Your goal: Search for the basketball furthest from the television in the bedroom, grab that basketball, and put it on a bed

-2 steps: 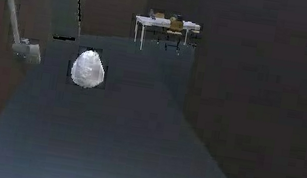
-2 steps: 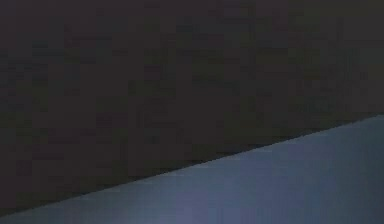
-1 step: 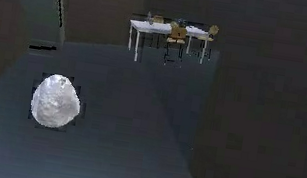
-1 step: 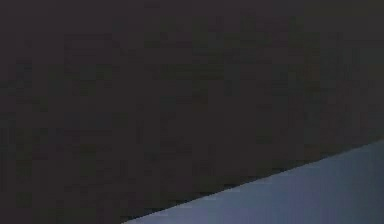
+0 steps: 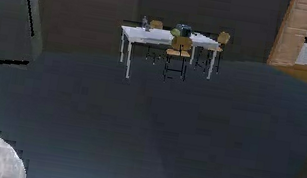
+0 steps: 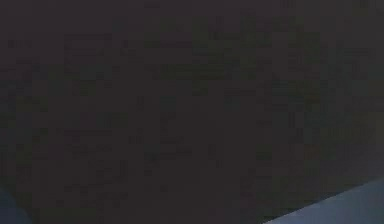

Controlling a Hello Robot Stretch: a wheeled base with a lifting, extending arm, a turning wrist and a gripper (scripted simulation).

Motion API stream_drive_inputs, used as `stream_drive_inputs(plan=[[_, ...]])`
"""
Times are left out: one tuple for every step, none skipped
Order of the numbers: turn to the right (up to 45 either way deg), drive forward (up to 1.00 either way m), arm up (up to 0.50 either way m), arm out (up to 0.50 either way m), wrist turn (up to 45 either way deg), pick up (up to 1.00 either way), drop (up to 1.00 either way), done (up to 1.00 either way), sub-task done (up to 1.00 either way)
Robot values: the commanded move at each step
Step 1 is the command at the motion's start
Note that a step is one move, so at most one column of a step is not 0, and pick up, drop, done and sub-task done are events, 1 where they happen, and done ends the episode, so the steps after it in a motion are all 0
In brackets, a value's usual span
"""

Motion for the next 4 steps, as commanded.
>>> stream_drive_inputs(plan=[[0.0, 0.8, 0.0, 0.0, 0.0, 0.0, 0.0, 0.0, 0.0], [42.0, 0.0, 0.0, 0.0, 0.0, 0.0, 0.0, 0.0, 0.0], [0.0, 1.0, 0.0, 0.0, 0.0, 0.0, 0.0, 0.0, 0.0], [0.0, 1.0, 0.0, 0.0, 0.0, 0.0, 0.0, 0.0, 0.0]])
